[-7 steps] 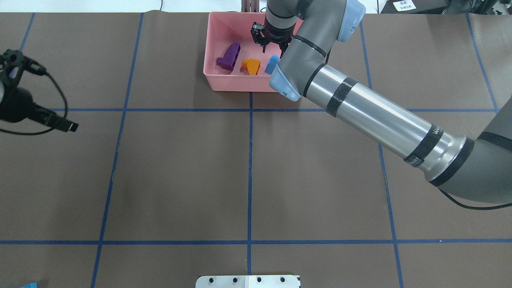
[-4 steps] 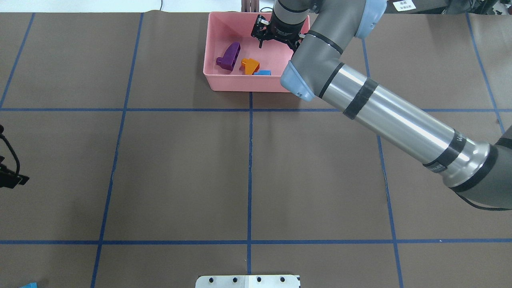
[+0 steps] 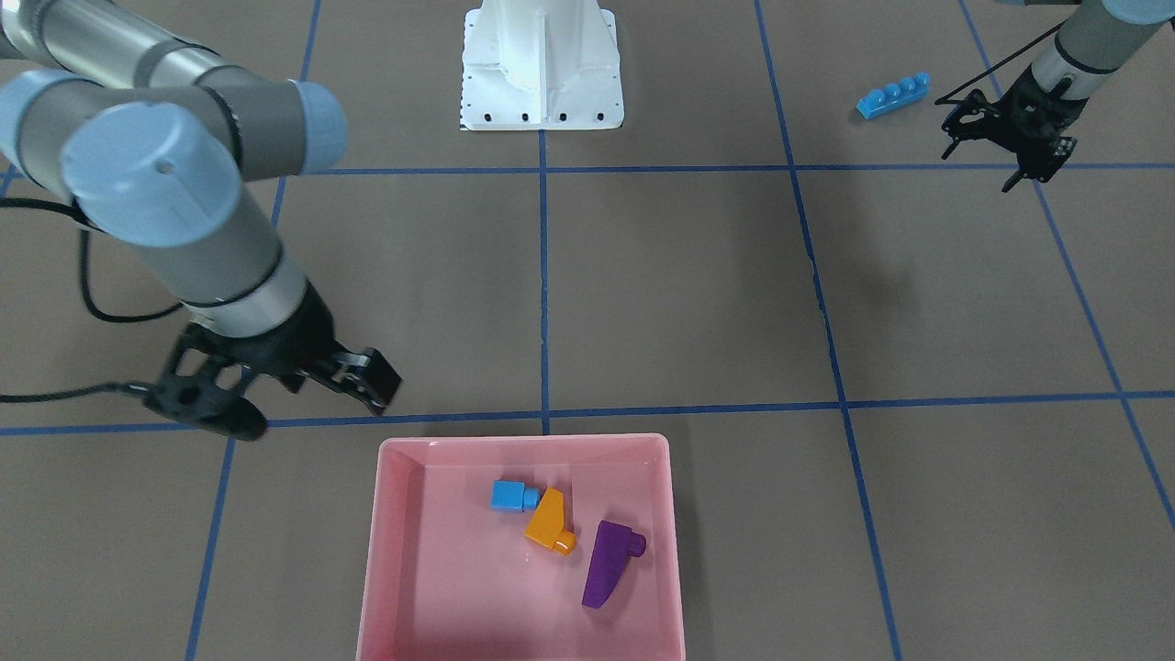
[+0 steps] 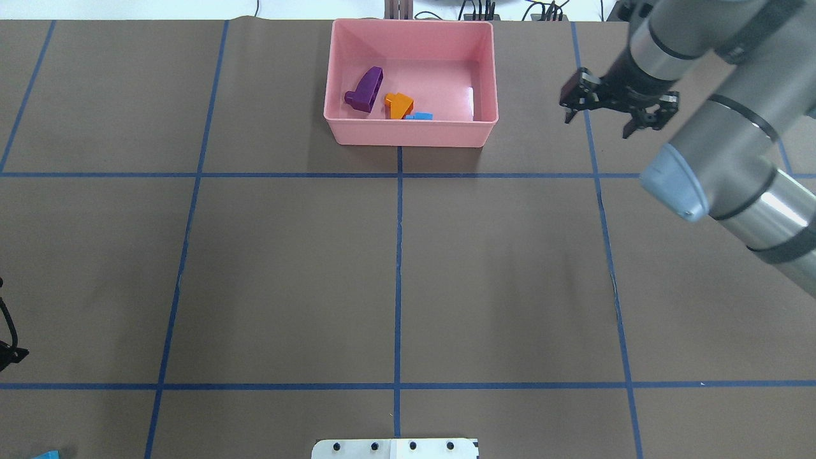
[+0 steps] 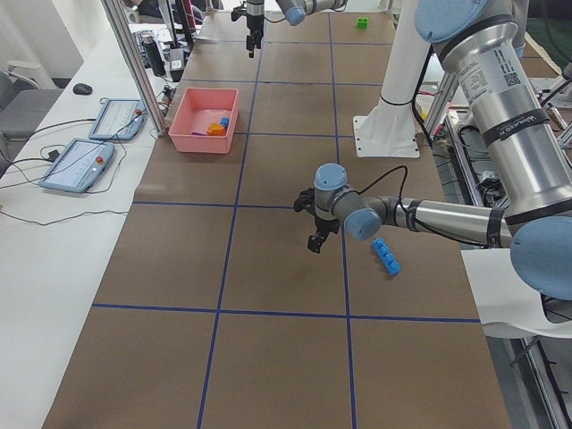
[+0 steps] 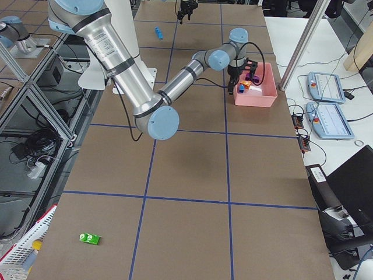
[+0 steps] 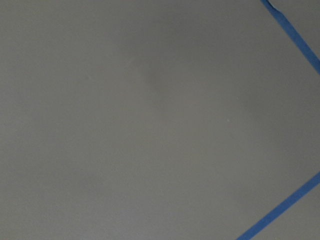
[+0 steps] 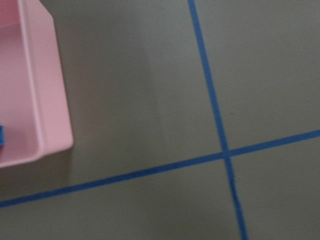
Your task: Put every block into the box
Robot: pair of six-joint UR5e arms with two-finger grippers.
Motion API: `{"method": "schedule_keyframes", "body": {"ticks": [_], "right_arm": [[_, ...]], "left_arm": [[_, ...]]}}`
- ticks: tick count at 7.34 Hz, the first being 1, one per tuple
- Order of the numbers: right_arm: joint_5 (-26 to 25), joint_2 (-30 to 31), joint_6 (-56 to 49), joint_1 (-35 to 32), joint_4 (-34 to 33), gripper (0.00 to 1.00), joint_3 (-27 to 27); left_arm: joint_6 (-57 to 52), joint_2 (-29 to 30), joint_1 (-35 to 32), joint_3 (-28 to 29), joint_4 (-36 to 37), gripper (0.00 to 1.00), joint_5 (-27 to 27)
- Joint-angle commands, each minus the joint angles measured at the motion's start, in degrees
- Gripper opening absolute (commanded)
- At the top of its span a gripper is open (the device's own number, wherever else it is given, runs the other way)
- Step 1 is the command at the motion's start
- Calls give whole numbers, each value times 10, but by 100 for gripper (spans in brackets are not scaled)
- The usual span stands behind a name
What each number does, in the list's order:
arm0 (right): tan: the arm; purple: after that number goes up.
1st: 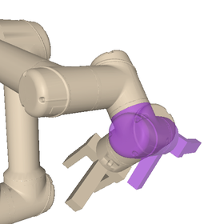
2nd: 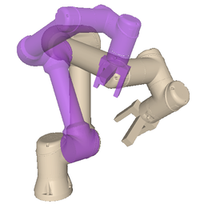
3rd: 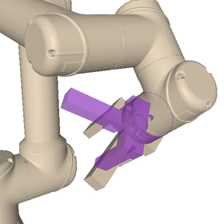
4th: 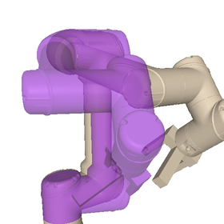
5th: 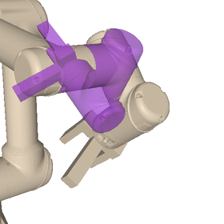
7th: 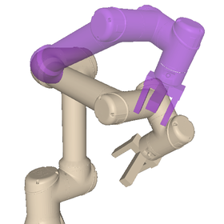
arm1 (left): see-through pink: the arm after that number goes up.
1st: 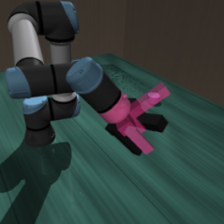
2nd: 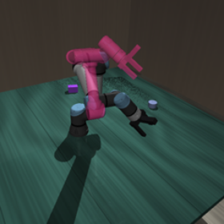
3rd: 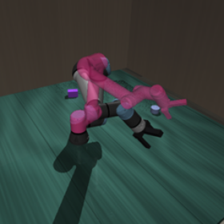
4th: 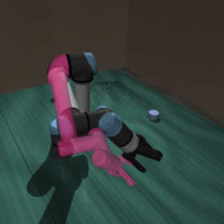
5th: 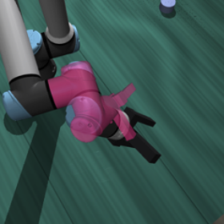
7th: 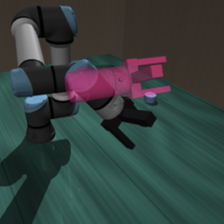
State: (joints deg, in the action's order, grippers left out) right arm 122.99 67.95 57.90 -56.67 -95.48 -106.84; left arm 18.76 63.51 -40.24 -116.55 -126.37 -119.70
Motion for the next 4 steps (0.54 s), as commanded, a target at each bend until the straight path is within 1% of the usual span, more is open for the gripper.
{"method": "schedule_keyframes", "body": {"ticks": [1, 2, 3, 4], "right_arm": [[1, 179, -161, -30, 1, 98, -88], [1, 211, -221, -33, 1, 98, -87], [1, 227, -259, -33, 1, 98, -86], [1, 234, -275, -34, 0, 98, -85]], "left_arm": [[70, -17, 99, -1, -46, 100, 44], [79, -33, 133, -10, -49, 100, 58], [113, -45, 173, -17, -67, 100, 80], [182, -47, 252, -18, -75, 99, 148]]}}
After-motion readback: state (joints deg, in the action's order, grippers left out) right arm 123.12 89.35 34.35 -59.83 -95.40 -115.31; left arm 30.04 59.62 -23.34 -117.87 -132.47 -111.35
